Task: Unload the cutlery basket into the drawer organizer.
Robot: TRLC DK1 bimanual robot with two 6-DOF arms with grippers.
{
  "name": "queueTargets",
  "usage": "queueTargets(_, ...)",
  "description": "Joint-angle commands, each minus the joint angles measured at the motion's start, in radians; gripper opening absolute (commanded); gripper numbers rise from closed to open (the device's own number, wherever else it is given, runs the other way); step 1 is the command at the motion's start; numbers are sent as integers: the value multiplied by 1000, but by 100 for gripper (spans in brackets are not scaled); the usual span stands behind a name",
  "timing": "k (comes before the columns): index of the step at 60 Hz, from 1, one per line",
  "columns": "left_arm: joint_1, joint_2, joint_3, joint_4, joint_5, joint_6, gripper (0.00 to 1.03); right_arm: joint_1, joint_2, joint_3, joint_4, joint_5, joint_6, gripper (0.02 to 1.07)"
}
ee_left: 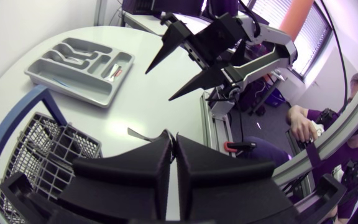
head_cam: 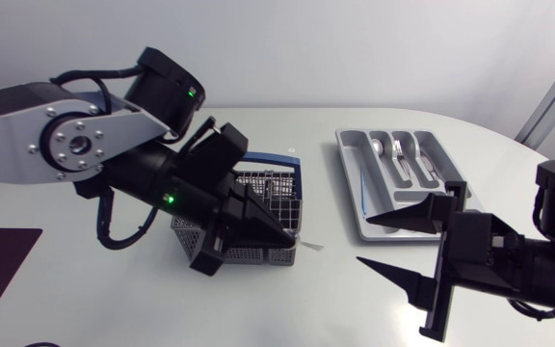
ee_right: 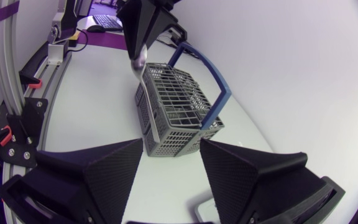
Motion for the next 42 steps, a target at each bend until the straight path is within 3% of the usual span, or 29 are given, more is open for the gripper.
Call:
queueTargets(1, -24, 45, 43, -34, 33, 91, 3, 42, 21, 31, -12, -8, 18, 59)
queueTargets(5, -40, 71, 69, -62, 37, 127, 3, 77, 34, 39, -12, -10, 18, 51)
queueTargets(24, -69, 159, 186, -194, 69, 239, 3, 152, 116, 40, 2, -8, 6, 50)
queueTargets(42, -75, 203, 232, -237, 90, 259, 3, 156, 149, 44, 22, -16, -5, 26)
